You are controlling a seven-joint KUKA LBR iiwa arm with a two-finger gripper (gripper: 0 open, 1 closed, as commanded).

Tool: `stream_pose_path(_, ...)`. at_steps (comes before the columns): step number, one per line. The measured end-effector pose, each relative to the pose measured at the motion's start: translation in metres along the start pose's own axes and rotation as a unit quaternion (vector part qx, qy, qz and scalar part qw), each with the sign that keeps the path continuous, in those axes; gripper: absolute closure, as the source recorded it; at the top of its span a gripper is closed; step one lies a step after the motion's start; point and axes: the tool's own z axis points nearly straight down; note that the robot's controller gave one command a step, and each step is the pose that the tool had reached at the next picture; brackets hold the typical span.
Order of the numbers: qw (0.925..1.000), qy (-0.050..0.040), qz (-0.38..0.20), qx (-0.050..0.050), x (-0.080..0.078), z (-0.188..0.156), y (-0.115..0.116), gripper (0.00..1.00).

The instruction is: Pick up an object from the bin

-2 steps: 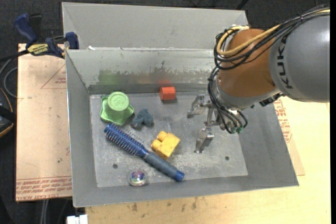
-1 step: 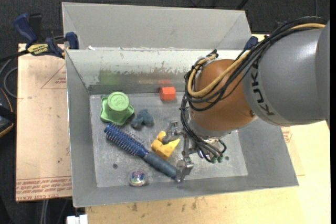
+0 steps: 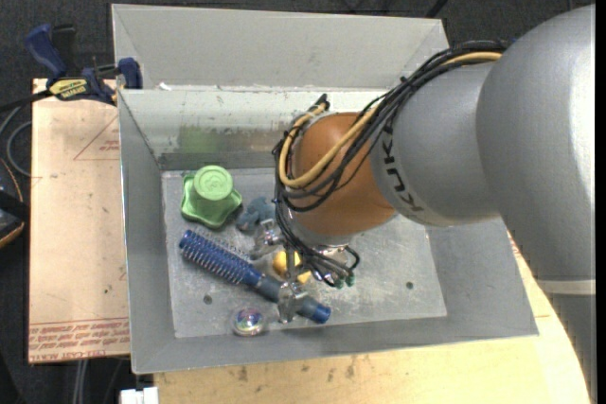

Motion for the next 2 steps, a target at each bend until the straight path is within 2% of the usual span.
stream_pose_path(1,0.9892,-0.0041,0.146,-0.001,0.0110,0.0177,-0.0192,0.00)
stream_pose_path(2,0.9891,-0.0068,0.147,0.000,0.0095,0.0161,-0.0206,1.00)
